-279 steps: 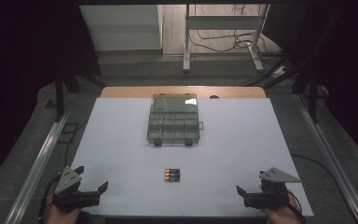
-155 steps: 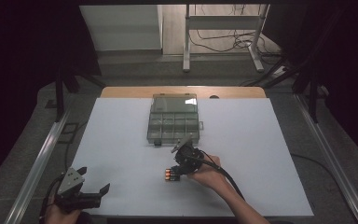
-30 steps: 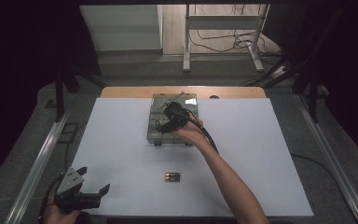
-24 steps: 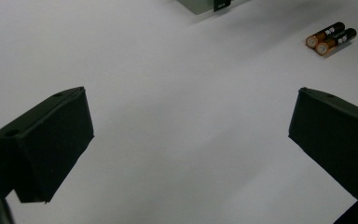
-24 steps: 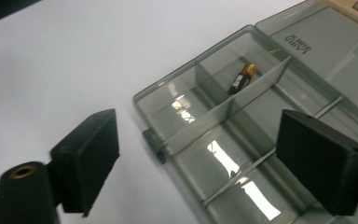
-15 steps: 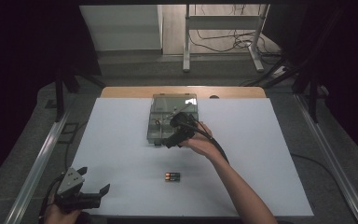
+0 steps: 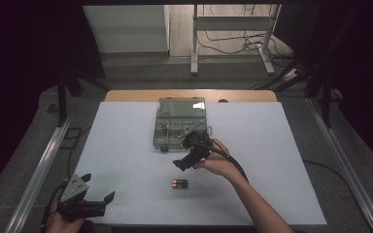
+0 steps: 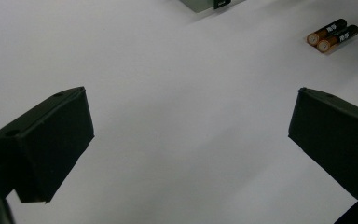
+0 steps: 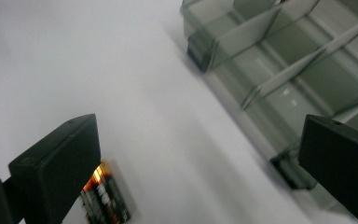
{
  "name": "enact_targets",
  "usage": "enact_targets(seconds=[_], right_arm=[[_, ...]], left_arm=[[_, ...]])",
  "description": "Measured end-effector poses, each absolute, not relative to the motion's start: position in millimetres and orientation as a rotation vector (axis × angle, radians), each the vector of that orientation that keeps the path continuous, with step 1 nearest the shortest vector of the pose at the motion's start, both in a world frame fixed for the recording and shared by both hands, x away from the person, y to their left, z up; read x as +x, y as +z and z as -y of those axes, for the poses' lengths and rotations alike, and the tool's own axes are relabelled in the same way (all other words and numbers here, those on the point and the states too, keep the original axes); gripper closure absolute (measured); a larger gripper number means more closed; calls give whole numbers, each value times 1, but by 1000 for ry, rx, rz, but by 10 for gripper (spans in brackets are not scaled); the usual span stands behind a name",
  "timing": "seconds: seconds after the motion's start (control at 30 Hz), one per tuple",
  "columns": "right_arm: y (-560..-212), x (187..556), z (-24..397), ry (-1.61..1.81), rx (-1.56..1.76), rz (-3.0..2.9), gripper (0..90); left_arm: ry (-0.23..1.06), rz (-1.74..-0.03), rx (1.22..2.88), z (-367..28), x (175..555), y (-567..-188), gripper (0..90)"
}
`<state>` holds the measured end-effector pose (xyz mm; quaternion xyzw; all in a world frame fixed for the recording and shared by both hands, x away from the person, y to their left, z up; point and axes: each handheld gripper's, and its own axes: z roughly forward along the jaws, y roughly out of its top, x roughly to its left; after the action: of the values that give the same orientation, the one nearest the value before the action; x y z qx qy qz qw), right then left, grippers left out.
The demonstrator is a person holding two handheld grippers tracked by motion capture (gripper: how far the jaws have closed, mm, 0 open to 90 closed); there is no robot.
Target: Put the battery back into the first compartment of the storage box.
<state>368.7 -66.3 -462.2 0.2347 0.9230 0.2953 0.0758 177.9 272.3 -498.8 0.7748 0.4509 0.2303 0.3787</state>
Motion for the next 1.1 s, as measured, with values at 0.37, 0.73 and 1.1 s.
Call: enact_targets(seconds=[0.37,0.73,1.1], right_arm=[[-469,347,69,792,701,-2810,62],[-482,329,72,762,602,-2884,428],[-494,327,64,737,508,-2952,678]], left_arm=[[592,-1147,1982,-272,178,-499,6],[593,-1143,1986,-271,178,-499,6],[593,-1140,1988,-271,178,-499,7]])
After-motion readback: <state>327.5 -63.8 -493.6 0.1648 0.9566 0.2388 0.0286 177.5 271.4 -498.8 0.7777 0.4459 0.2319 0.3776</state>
